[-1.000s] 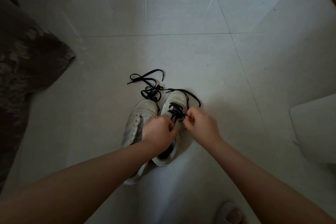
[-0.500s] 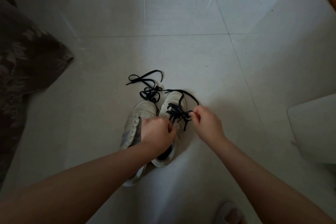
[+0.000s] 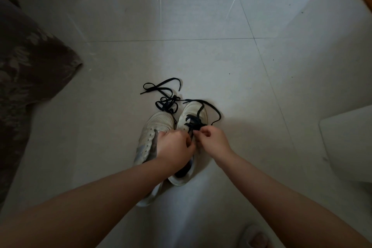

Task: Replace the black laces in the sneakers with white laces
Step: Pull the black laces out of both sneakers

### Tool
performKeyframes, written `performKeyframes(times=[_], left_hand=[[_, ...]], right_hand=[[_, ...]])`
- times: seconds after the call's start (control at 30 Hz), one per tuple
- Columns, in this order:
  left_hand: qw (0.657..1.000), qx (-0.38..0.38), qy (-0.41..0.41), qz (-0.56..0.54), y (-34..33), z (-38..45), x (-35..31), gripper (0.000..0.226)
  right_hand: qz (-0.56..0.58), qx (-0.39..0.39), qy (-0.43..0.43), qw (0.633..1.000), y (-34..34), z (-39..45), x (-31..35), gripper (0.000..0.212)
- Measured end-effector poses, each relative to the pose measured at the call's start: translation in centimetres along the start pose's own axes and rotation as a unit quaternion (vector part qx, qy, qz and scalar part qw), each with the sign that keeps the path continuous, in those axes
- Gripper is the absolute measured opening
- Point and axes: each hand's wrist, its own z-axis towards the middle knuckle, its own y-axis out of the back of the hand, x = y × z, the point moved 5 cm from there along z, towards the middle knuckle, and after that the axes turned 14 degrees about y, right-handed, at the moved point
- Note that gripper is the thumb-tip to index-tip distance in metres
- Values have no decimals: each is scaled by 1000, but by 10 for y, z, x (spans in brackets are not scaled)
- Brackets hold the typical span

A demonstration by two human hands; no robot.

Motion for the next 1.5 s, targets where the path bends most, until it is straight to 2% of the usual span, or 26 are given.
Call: performKeyframes(times=[0.1, 0.2, 0.27, 0.33, 0.4, 0.47, 0.5, 0.63, 0.73, 0.8, 0.87, 0.93, 1.0, 1.1, 1.17, 1.33, 1.43, 1.5], left_hand=[[1000, -1, -10, -1, 1, -1, 2, 31], [1000, -2, -17, -9, 0, -1, 4, 31], [1000, -3, -18, -15, -1, -1, 3, 32], [1000, -2, -17, -16, -1, -1, 3, 31], [1000, -3, -16, -17, -1, -1, 3, 28], [1000, -5, -15, -18, -1, -2, 3, 28], [1000, -5, -14, -19, 0, -2, 2, 30], [1000, 4, -8, -14, 2, -1, 0, 31], [1000, 9, -2, -9, 3, 0, 2, 27], [1000, 13, 4, -18, 4, 0, 3, 26], [1000, 15, 3, -23, 4, 0, 3, 27], [1000, 19, 1, -25, 4, 0, 4, 30], [1000, 17, -2, -25, 3, 0, 4, 29], [1000, 12, -3, -19, 2, 0, 5, 27], [1000, 2, -4, -20, 2, -1, 4, 26], [1000, 1, -8, -16, 2, 0, 5, 26], [1000, 5, -8, -12, 1, 1, 5, 28], [1000, 5, -9, -12, 1, 2, 5, 28]], right_hand=[[-22, -30, 34, 999, 15, 2, 0, 14], [12, -144, 47, 988, 49, 9, 0, 12], [14, -173, 45, 984, 63, 12, -2, 15], [33, -147, 2, 989, 58, 7, -10, 20], [66, -82, -62, 993, 40, -7, -19, 31], [43, -1, -64, 997, 21, -19, -21, 36], [28, 13, -46, 998, 16, -21, -20, 34], [6, -27, 10, 1000, 11, -12, -5, 15], [-20, -10, 27, 999, 7, -3, 4, 17], [-14, -49, 30, 998, 16, 1, 5, 17], [36, -139, 1, 990, 38, 5, -1, 6], [61, -202, -26, 977, 56, 6, -12, 10], [69, -182, -64, 979, 54, 2, -25, 13], [110, -57, -138, 983, 22, -12, -37, 16], [120, -5, -126, 985, 11, -18, -32, 14], [146, -32, -102, 983, 8, -12, -19, 17], [116, -42, -49, 991, 5, -5, -10, 7], [85, -46, -3, 995, 6, -1, -4, 8]])
